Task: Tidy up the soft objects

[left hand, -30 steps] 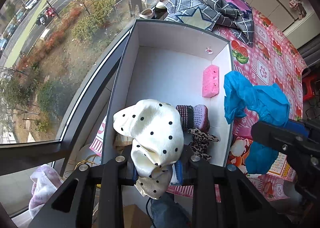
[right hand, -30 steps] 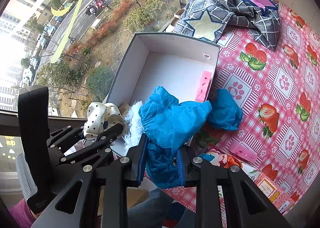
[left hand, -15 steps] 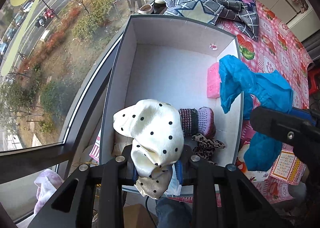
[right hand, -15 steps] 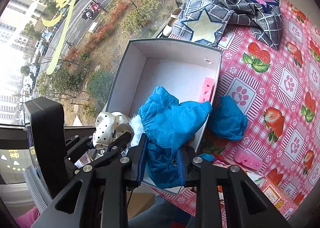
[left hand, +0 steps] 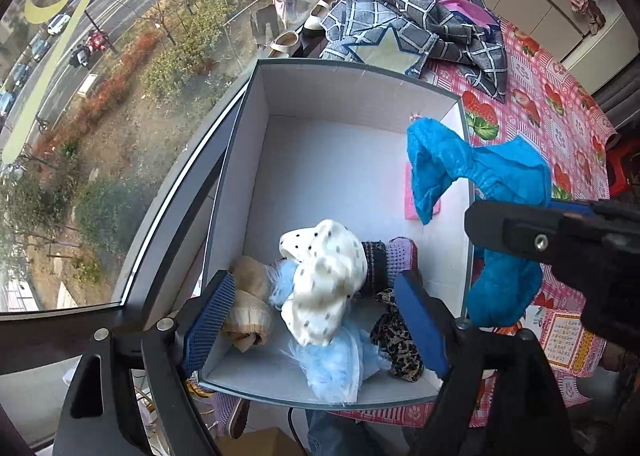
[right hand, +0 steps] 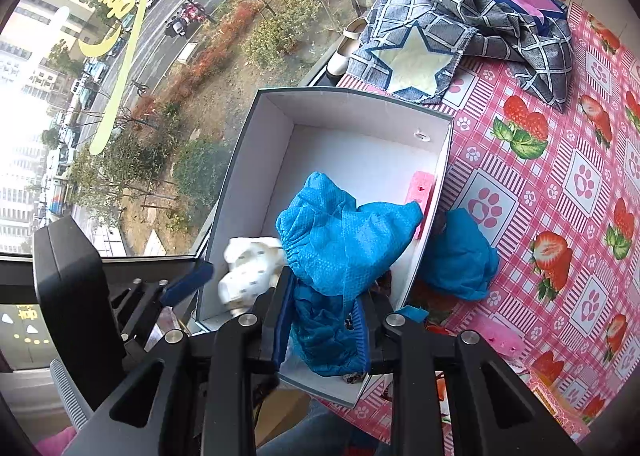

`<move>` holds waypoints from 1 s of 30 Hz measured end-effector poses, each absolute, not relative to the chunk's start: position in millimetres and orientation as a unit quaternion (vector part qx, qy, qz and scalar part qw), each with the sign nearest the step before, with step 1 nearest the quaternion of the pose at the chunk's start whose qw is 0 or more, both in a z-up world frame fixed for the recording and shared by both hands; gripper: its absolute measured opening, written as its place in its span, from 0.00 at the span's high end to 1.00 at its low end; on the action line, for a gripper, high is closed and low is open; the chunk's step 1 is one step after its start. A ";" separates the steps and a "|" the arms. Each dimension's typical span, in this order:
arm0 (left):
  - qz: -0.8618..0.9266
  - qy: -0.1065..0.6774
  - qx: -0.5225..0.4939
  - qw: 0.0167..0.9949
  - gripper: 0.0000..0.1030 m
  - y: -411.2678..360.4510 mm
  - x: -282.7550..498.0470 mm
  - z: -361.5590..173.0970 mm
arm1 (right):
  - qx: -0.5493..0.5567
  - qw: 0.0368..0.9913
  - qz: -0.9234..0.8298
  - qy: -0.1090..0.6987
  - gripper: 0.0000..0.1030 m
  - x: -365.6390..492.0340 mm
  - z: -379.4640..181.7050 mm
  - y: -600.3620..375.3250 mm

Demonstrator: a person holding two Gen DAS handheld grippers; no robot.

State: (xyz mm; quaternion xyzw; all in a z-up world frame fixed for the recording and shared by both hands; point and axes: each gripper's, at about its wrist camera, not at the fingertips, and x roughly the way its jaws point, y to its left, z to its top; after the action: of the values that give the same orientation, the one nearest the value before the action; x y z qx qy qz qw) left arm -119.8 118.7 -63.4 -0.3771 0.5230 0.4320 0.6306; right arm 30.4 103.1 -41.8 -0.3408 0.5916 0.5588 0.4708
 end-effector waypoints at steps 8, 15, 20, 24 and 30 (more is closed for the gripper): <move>0.430 0.515 -0.388 0.632 0.14 116.4 -126.8 -60.7 | -0.359 0.494 0.554 0.566 0.18 36.2 -31.2 97.7; 0.456 0.480 -0.376 0.648 0.14 110.1 -136.0 -32.1 | -0.382 0.525 0.536 0.539 0.00 43.1 -17.3 82.8; 0.455 0.486 -0.392 0.635 0.14 106.6 -141.3 -30.6 | -0.389 0.537 0.523 0.536 0.00 43.2 -11.6 68.7; 0.451 0.498 -0.388 0.631 0.14 96.7 -138.0 -33.0 | -0.387 0.537 0.513 0.546 0.00 42.4 -14.0 55.6; 0.448 0.519 -0.378 0.623 0.14 85.0 -134.7 -37.4 | -0.388 0.539 0.499 0.557 0.00 39.4 -23.0 36.3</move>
State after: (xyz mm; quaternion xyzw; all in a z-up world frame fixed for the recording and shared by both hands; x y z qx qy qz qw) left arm -134.7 85.0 -37.4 -0.3781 0.5188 0.4476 0.6225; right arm 39.4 36.3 -23.0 -0.3878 0.5569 0.4986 0.5393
